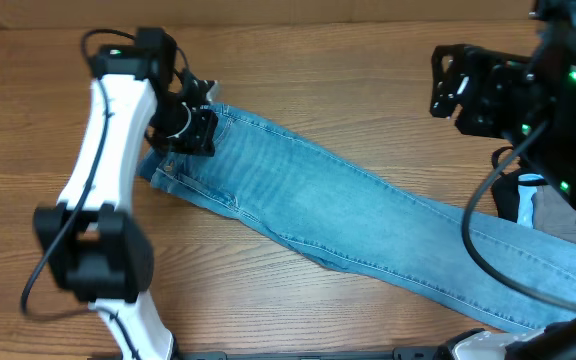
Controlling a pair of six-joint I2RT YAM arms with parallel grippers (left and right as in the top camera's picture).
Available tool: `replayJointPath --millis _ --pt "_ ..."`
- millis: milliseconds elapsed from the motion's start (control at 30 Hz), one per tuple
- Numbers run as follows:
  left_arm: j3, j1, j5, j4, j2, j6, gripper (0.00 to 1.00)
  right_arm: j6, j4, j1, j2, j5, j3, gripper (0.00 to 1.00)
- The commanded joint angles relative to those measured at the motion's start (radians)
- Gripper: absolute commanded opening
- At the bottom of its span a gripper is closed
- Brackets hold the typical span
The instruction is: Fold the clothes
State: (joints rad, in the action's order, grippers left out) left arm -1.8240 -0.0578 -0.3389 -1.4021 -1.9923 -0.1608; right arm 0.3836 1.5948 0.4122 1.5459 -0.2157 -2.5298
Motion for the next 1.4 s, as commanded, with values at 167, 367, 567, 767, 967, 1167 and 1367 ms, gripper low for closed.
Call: replayJointPath --millis 167,367,567,767,967,1167,1367 --pt "0.016 0.016 0.198 0.145 -0.291 0.075 0.04 0.015 0.051 -0.005 0.034 -0.003 -0.003 0.81" --pt "0.016 0.088 0.423 0.149 -0.420 0.220 0.04 0.063 0.099 -0.005 0.083 0.000 -0.001 0.82" --pt "0.016 0.299 0.497 0.138 -0.472 0.315 0.04 0.066 0.099 -0.005 0.136 0.007 0.011 0.85" --pt "-0.010 0.591 0.278 0.124 -0.444 0.272 0.04 0.066 0.099 -0.005 0.195 0.016 0.022 0.86" --pt "-0.019 0.764 -0.047 0.127 -0.317 0.151 0.04 0.066 0.098 -0.010 0.250 0.026 0.114 0.86" --pt "-0.019 0.761 -0.156 0.143 -0.069 0.078 0.04 0.060 0.079 -0.072 0.284 0.102 0.293 0.89" --pt "-0.019 0.703 -0.152 0.138 0.180 0.078 0.04 0.001 0.014 -0.179 0.289 0.244 0.607 0.67"
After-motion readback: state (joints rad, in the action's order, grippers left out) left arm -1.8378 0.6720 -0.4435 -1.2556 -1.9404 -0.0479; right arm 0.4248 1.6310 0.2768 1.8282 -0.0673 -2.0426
